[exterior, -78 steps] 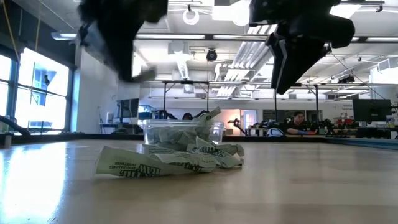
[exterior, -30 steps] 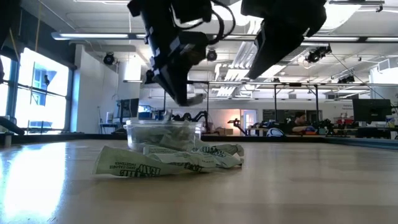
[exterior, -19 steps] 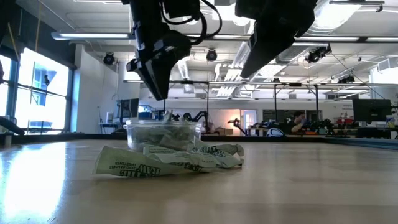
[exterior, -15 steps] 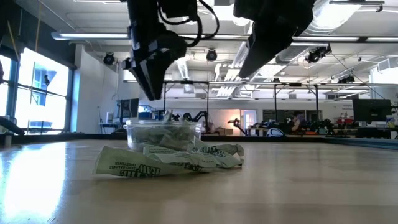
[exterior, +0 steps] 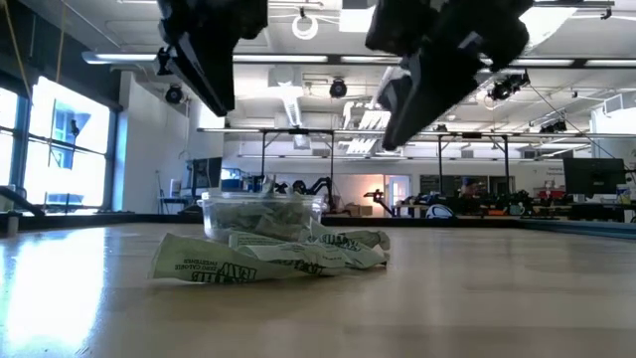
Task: Pick and place Stevia / Truvia into bins
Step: Put the stevia packet into the transparent container
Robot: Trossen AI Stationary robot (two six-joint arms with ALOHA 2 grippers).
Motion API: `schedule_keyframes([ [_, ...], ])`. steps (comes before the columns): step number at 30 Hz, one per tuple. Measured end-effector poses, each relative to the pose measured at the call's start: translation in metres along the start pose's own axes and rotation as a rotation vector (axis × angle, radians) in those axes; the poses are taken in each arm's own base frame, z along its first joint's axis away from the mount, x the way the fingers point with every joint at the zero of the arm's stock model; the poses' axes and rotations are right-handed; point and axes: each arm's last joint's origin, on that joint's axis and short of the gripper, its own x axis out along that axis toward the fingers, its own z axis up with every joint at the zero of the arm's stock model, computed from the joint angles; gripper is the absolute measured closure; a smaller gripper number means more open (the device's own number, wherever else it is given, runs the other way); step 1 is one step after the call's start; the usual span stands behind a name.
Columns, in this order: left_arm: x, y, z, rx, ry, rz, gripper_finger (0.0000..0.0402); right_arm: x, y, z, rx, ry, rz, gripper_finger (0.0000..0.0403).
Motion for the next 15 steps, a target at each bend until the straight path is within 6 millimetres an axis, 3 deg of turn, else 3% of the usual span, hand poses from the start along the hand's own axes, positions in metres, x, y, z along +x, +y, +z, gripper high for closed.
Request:
schedule_keyframes([
  [5,-0.007,-0.031,-0.030,-0.008,-0.029,-0.119,0.0272,0.029,0.021,-0.010,-0.144,0.062,0.047,0.0236],
  [9,-0.014,-0.043,-0.049,-0.058,-0.062,-0.134,0.0273,0.053,0.037,-0.015,-0.227,0.060,0.069,0.0216],
  [15,-0.023,-0.054,-0.072,-0.119,-0.041,-0.154,0.0273,0.072,0.032,-0.021,-0.163,0.079,-0.033,0.0193],
])
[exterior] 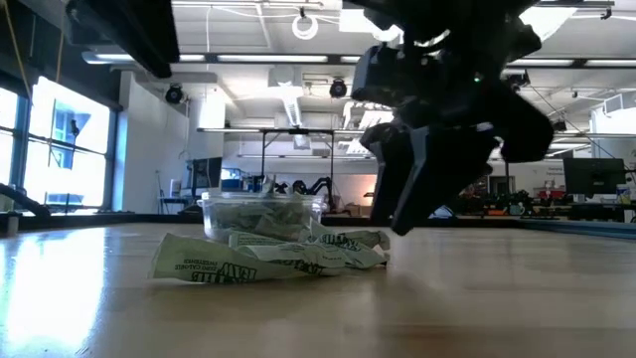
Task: Pick and place Stevia / Truvia into bins
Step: Put the stevia packet into the transparent container
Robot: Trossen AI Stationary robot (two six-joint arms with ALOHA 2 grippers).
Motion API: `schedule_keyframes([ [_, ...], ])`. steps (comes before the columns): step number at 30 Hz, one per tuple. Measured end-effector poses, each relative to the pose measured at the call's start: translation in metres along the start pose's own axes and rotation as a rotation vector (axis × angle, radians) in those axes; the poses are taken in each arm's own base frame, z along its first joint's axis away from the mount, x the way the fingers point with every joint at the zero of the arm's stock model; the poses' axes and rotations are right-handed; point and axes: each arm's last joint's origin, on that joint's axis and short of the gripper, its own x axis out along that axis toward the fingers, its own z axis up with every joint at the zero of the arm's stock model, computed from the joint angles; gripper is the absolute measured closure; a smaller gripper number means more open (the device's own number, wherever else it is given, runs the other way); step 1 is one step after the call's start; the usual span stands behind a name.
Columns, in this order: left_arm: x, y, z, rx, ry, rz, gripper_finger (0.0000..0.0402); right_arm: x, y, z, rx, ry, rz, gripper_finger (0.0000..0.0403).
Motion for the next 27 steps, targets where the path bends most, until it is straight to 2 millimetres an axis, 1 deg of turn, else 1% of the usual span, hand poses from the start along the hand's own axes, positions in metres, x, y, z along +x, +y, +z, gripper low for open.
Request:
schedule_keyframes([
  [4,-0.005,-0.005,-0.013,-0.028,-0.018,-0.011,0.0273,0.007,-0.004,0.001,0.015,-0.013,0.038,0.0193],
  [7,-0.009,-0.007,-0.022,-0.048,-0.025,-0.017,0.0273,0.013,-0.003,-0.003,0.042,0.013,0.078,0.0197],
  [11,-0.013,-0.010,-0.030,-0.074,-0.034,-0.027,0.0273,0.018,-0.003,-0.004,0.074,0.022,0.093,0.0213],
  [14,-0.015,-0.011,-0.035,-0.088,-0.038,-0.030,0.0273,0.019,-0.003,-0.003,0.101,0.007,0.096,0.0242],
  [17,-0.015,-0.011,-0.036,-0.102,-0.040,-0.029,0.0273,0.019,-0.003,0.000,0.113,-0.020,0.090,0.0281],
  [20,-0.015,-0.011,-0.035,-0.107,-0.041,-0.029,0.0273,0.020,-0.004,0.000,0.124,-0.026,0.082,0.0323],
  [24,-0.015,-0.010,-0.035,-0.107,-0.041,-0.027,0.0273,0.018,-0.009,0.001,0.207,-0.024,0.086,0.0387],
  [25,-0.015,-0.010,-0.035,-0.109,-0.041,-0.026,0.0273,0.015,-0.010,0.002,0.215,-0.026,0.094,0.0394],
  [27,-0.015,-0.010,-0.035,-0.117,-0.041,-0.025,0.0273,0.005,-0.011,0.007,0.231,-0.051,0.098,0.0391],
])
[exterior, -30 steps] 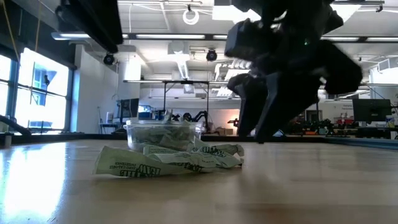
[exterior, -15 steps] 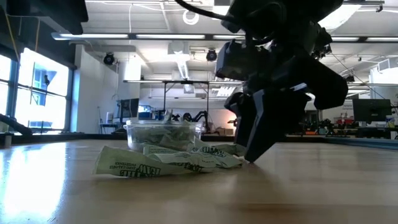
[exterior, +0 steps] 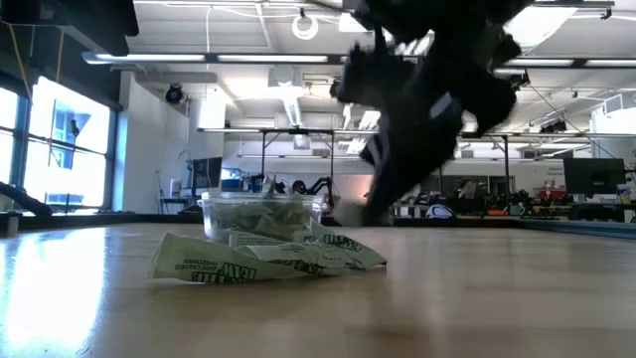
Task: Pick and place Stevia / Truvia into bins
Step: Put the stevia packet into the transparent container
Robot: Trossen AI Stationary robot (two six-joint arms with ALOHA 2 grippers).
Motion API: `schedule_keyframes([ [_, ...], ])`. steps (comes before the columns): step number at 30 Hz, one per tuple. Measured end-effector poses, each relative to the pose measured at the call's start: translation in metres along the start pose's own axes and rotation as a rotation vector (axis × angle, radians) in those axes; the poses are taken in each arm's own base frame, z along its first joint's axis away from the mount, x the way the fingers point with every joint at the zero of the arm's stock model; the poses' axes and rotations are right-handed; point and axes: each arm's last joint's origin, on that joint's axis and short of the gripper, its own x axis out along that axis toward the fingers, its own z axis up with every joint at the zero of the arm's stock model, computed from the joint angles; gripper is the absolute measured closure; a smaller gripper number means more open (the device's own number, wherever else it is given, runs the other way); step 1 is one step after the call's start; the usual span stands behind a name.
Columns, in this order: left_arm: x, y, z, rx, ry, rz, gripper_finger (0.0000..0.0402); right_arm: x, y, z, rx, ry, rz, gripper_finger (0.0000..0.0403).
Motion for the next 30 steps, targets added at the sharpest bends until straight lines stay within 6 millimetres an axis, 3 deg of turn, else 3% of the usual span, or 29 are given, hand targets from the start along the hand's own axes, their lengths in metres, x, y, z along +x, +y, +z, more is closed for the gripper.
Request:
schedule_keyframes([
  [4,-0.001,0.000,0.002,-0.041,-0.040,-0.006,0.0273,-0.029,-0.001,0.028,0.023,-0.124,-0.030,0.0386],
  [8,-0.007,0.001,0.005,-0.069,-0.088,-0.015,0.0273,-0.043,-0.026,0.060,0.060,-0.242,-0.086,0.0399],
  [12,-0.007,0.006,0.006,-0.083,-0.114,0.025,0.0273,-0.033,-0.067,0.077,0.105,-0.239,-0.155,0.0394],
  [15,-0.007,0.010,0.006,-0.123,-0.118,0.062,0.0273,-0.020,-0.097,0.080,0.136,-0.167,-0.165,0.0396],
  [18,-0.008,0.012,0.006,-0.155,-0.120,0.082,0.0273,-0.006,-0.115,0.076,0.125,-0.074,-0.152,0.0396],
  [23,-0.008,0.015,0.006,-0.172,-0.127,0.108,0.0273,-0.004,-0.113,0.082,0.046,-0.022,-0.174,0.0358],
  [30,-0.003,0.017,0.017,-0.130,-0.159,0.125,0.0273,-0.025,-0.100,0.097,-0.091,-0.017,-0.245,0.0250],
])
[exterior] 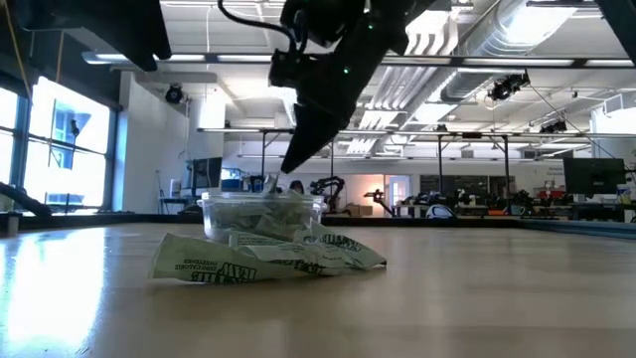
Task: Pick and place Stevia / Truvia into bins
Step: Put the stevia packet into the transparent container
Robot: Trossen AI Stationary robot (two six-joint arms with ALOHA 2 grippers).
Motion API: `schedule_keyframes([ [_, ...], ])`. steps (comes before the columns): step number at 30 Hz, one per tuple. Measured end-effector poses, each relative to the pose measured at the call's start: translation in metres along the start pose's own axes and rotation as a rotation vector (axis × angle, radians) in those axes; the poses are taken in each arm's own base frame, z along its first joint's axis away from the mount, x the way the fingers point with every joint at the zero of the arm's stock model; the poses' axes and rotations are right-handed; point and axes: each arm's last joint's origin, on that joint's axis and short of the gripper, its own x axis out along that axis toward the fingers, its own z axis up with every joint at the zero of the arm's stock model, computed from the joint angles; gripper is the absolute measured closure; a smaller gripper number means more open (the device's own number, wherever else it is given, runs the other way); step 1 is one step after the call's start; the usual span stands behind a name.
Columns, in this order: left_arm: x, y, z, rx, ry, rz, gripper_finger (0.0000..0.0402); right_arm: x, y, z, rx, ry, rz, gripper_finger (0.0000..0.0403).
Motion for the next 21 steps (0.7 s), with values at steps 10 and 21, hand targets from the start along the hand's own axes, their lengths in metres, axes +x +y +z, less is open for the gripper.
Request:
schedule_keyframes([
  [10,0.044,-0.006,0.014,0.601,-0.062,-0.123,0.0273,-0.057,0.023,-0.046,-0.170,0.133,0.087,0.0170],
  [21,0.135,-0.002,0.053,1.011,-0.049,-0.479,0.0273,-0.128,0.058,-0.145,0.054,0.087,-0.098,0.0171],
])
